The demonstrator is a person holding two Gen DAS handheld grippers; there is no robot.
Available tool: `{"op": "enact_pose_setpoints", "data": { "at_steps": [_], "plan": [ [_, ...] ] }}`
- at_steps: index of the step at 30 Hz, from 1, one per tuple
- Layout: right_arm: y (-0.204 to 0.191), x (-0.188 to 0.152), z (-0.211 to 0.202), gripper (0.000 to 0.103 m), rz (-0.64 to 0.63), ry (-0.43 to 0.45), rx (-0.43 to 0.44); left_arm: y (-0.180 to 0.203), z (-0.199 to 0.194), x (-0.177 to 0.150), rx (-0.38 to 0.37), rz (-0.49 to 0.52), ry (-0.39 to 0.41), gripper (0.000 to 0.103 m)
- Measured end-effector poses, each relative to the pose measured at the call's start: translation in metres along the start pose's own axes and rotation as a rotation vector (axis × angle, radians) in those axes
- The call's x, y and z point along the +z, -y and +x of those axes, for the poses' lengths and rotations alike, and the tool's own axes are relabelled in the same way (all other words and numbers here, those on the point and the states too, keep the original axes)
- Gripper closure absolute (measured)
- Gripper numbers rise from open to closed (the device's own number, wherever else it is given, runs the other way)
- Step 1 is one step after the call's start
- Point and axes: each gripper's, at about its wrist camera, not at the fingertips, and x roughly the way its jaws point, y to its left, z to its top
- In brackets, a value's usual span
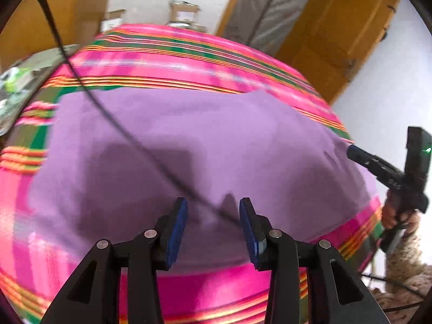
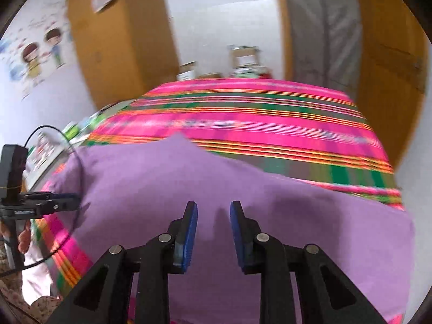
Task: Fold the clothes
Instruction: 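Release the fabric and open both tools over the folded garment, then move the left tool to the ribbed cuff and close on it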
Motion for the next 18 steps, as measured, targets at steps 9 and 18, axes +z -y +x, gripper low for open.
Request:
{"op": "enact_pose_setpoints", "data": {
  "at_steps": [9, 18],
  "plan": [
    [-0.081, -0.006, 0.033, 0.077, -0.209, -0.120, 0.144, -0.051, -0.039, -0.020, 0.074, -0.136, 0.056, 0.061],
    [-0.133, -0.036, 0.031, 0.075, -0.351, -0.211, 0.257, -0.094, -0.081, -0.033, 0.194, -0.238, 0.124, 0.061]
  ]
}}
